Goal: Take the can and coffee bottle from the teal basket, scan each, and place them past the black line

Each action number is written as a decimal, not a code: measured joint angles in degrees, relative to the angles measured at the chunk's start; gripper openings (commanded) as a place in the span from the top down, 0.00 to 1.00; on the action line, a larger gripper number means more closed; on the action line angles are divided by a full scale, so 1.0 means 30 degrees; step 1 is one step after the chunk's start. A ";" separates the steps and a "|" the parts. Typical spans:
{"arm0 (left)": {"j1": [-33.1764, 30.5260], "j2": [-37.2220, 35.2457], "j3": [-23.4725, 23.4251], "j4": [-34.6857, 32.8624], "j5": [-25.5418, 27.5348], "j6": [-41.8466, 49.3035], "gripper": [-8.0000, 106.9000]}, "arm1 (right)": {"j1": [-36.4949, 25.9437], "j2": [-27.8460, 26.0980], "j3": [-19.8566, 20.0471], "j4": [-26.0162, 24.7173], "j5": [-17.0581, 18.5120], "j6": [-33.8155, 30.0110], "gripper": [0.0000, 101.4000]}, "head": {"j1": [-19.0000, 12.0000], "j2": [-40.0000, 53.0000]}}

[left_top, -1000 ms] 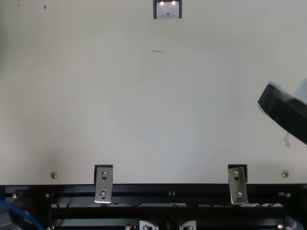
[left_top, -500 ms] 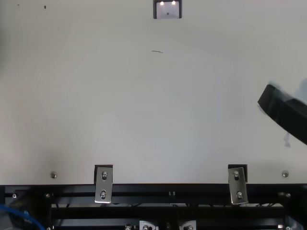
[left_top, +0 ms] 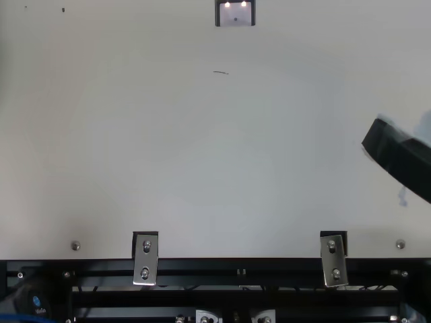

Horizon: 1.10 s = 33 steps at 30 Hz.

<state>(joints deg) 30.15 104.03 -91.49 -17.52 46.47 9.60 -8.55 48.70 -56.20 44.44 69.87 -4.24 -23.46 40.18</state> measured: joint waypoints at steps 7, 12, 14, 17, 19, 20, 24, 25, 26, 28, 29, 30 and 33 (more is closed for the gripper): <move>-0.0394 -0.2857 0.1340 -0.3353 -0.0173 0.0840 0.84 | 0.0000 0.0000 0.0000 0.0000 0.0000 0.0000 0.00 | 0.0000 0.0000; -0.0568 -0.5117 0.2644 -0.5919 0.0688 0.1658 0.84 | 0.0000 0.0000 0.0000 0.0000 0.0000 0.0000 0.00 | 0.0000 0.0000; -0.0609 -0.6081 0.3112 -0.6964 0.1250 0.1853 0.84 | 0.0000 0.0000 0.0000 0.0000 0.0000 0.0000 0.00 | 0.0000 0.0000; -0.0675 -0.7380 0.3733 -0.8318 0.2025 0.2023 0.84 | 0.0000 0.0000 0.0000 0.0000 0.0000 0.0000 0.00 | 0.0000 -0.0098; -0.0783 -0.8118 0.3996 -0.9001 0.2505 0.2023 0.84 | 0.0000 0.0000 0.0000 0.0000 0.0000 0.0000 0.00 | 0.0000 0.0000; -0.0870 -0.8467 0.4102 -0.9285 0.2785 0.1981 0.84 | 0.0000 0.0000 0.0000 0.0000 0.0000 0.0000 0.00 | 0.0000 0.0000; -0.1342 -0.9705 0.4512 -1.0061 0.3707 0.1607 0.84 | 0.0000 0.0000 0.0000 0.0000 0.0000 0.0000 0.00 | 0.0000 -0.0098; -0.1564 -0.9986 0.4638 -1.0190 0.3892 0.1410 0.84 | 0.0000 0.0000 0.0000 0.0000 0.0000 0.0000 0.00 | 0.0000 0.0000; -0.1745 -1.0245 0.4676 -1.0272 0.4164 0.1280 0.84 | 0.0000 0.0000 0.0000 0.0000 0.0000 0.0000 0.00 | 0.0000 -0.0098; -0.2184 -1.0733 0.4813 -1.0361 0.4563 0.0867 0.84 | 0.0000 0.0000 0.0000 0.0000 0.0000 0.0000 0.00 | 0.0000 -0.0098; -0.2501 -1.1021 0.4891 -1.0409 0.4740 0.0627 0.84 | 0.0000 0.0000 0.0000 0.0000 0.0000 0.0000 0.00 | 0.0000 0.0000; -0.2736 -1.1213 0.4883 -1.0409 0.4962 0.0353 0.84 | 0.0000 0.0000 0.0000 0.0000 0.0000 0.0000 0.00 | 0.0000 -0.0098; -0.3635 -1.1765 0.4928 -1.0369 0.5317 -0.0495 0.84 | 0.0000 0.0000 0.0000 0.0000 0.0000 0.0000 0.00 | 0.0000 0.0000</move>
<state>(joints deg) 19.25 68.73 -76.70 -48.63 62.42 8.12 -8.55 48.70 -56.20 44.44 69.87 -4.24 -23.46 40.18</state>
